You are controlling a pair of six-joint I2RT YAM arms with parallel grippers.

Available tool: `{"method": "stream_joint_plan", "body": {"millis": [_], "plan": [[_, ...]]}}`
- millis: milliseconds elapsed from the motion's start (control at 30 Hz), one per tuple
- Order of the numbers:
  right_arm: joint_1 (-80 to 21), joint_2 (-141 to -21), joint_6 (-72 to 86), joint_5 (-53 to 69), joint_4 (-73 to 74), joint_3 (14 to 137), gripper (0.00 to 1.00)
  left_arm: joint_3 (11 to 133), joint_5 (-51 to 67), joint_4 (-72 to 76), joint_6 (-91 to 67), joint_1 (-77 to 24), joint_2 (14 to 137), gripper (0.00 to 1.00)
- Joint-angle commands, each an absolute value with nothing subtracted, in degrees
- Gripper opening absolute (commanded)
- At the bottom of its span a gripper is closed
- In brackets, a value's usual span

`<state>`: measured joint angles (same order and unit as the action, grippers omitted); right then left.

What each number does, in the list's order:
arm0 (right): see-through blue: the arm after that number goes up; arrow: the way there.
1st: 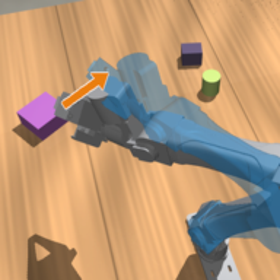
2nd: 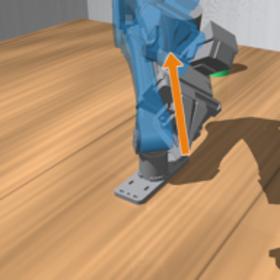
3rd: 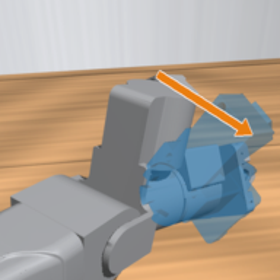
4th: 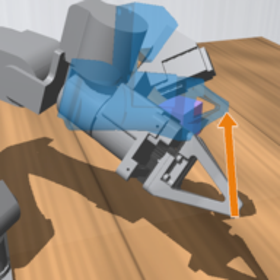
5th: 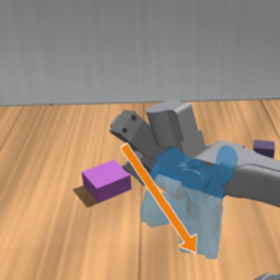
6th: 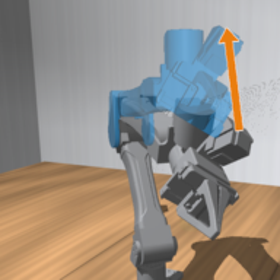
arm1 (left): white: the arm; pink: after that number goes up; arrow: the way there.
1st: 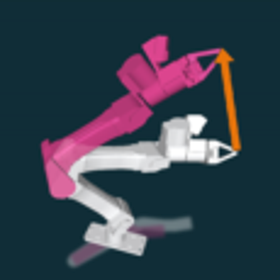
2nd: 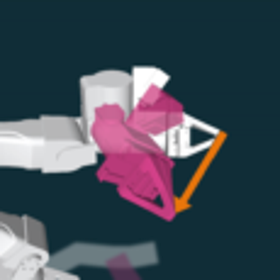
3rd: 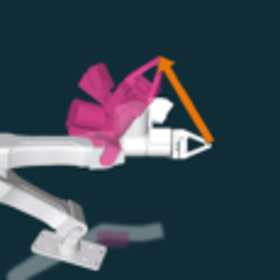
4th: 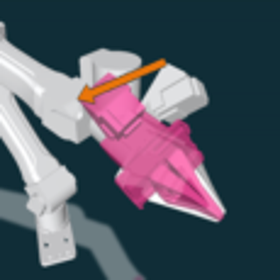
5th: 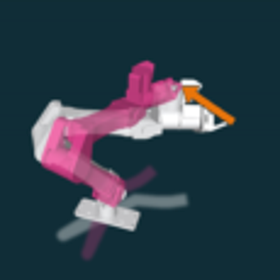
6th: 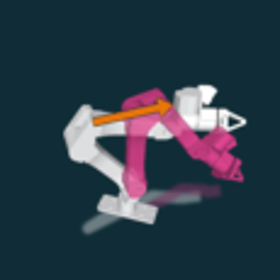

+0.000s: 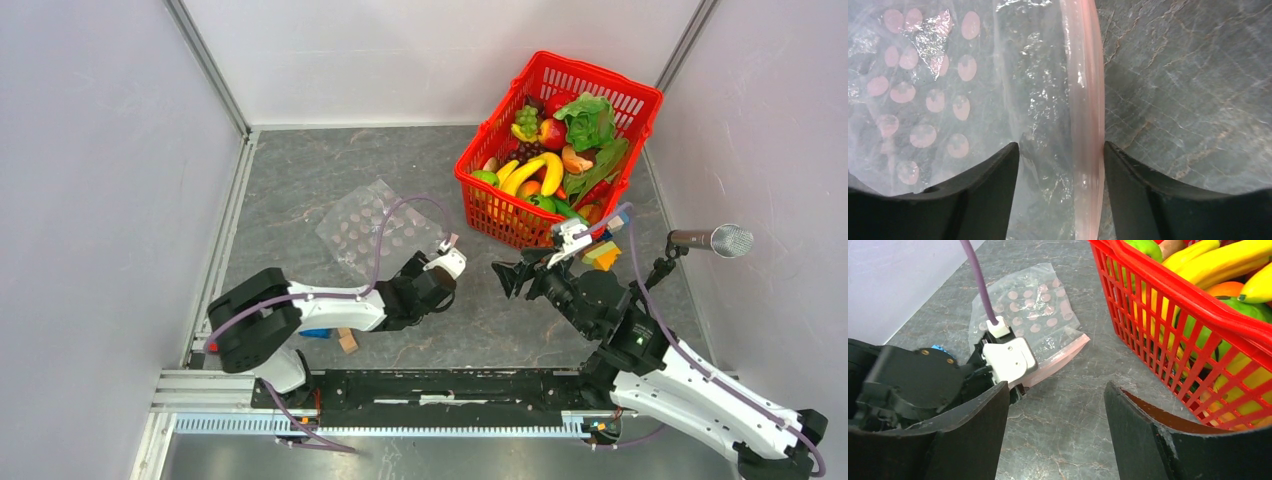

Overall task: Place the food in the zip-top bag and seal the zipper
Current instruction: Pick up the zipper food storage bag at the center of the board.

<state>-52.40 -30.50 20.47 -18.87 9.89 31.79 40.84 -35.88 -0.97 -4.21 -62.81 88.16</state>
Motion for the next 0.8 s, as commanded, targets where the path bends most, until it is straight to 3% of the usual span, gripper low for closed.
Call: {"method": "stream_joint_plan", "body": {"millis": [0,100,200,567,767], "plan": [[-52.6,-29.3,21.8,-21.6,10.6,31.4,0.74,46.0,-40.2,-3.4,-4.9,-63.0,92.2,0.61],[-52.6,-29.2,22.1,-21.8,10.8,30.9,0.72,45.6,-38.5,-3.5,-6.2,-63.1,90.6,0.39],[-52.6,-29.6,22.6,-21.5,10.7,30.4,0.72,44.6,-37.4,-3.7,-7.0,-63.1,87.2,0.24],[-52.6,-34.2,25.9,-14.8,4.6,26.9,0.63,42.7,-32.7,-8.2,-8.6,-62.9,73.3,0.15],[-52.5,-43.2,31.9,-6.4,-9.5,25.2,0.64,40.3,-25.8,-9.8,-14.3,-62.8,62.0,0.18]]}}
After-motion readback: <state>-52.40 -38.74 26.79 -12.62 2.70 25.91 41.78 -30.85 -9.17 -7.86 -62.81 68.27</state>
